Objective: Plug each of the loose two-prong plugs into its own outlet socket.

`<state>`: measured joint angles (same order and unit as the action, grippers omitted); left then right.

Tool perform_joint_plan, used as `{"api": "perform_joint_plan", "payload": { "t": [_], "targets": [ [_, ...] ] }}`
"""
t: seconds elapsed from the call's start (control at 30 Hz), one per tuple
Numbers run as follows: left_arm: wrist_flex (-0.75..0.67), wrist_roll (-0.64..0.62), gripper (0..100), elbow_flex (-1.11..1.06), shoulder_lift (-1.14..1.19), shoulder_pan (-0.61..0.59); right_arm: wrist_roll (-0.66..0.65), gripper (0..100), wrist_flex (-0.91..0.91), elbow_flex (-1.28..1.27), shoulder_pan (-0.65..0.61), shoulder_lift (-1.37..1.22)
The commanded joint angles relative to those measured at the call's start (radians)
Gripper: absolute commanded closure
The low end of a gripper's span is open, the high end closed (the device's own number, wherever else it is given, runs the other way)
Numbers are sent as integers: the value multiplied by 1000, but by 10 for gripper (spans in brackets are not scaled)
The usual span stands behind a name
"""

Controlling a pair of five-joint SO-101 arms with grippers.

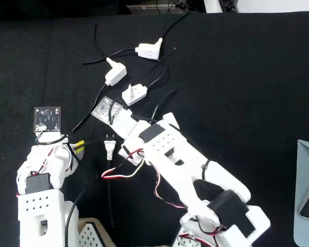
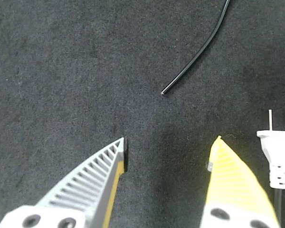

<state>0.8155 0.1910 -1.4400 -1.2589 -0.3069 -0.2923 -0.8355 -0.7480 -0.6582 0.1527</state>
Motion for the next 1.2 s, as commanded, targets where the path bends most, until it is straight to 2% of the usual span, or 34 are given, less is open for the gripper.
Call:
{"api": "perform_joint_plan", "payload": {
  "t": [0.0, 0.27, 0.53, 0.67, 0.73, 0.97, 1.17],
  "targets": [
    [-15, 0, 719, 4, -11, -8, -18, 987, 55, -5, 29, -59],
    [-15, 0, 719, 2, -11, -8, -9, 987, 72, 252, 150, -93],
    [-15, 2, 719, 2, -11, -8, 161, 981, 264, 403, 133, -174],
    [-15, 2, 719, 2, -11, -8, 253, 860, 261, 481, 121, -311],
    [-15, 2, 719, 2, -11, -10, 262, 827, 206, 515, 129, -331],
    [-23, 2, 719, 2, -11, -56, 275, 837, -103, 533, 115, -165],
    [-25, 0, 719, 4, -11, -61, 379, 836, -153, 374, 21, -54]
  ]
}}
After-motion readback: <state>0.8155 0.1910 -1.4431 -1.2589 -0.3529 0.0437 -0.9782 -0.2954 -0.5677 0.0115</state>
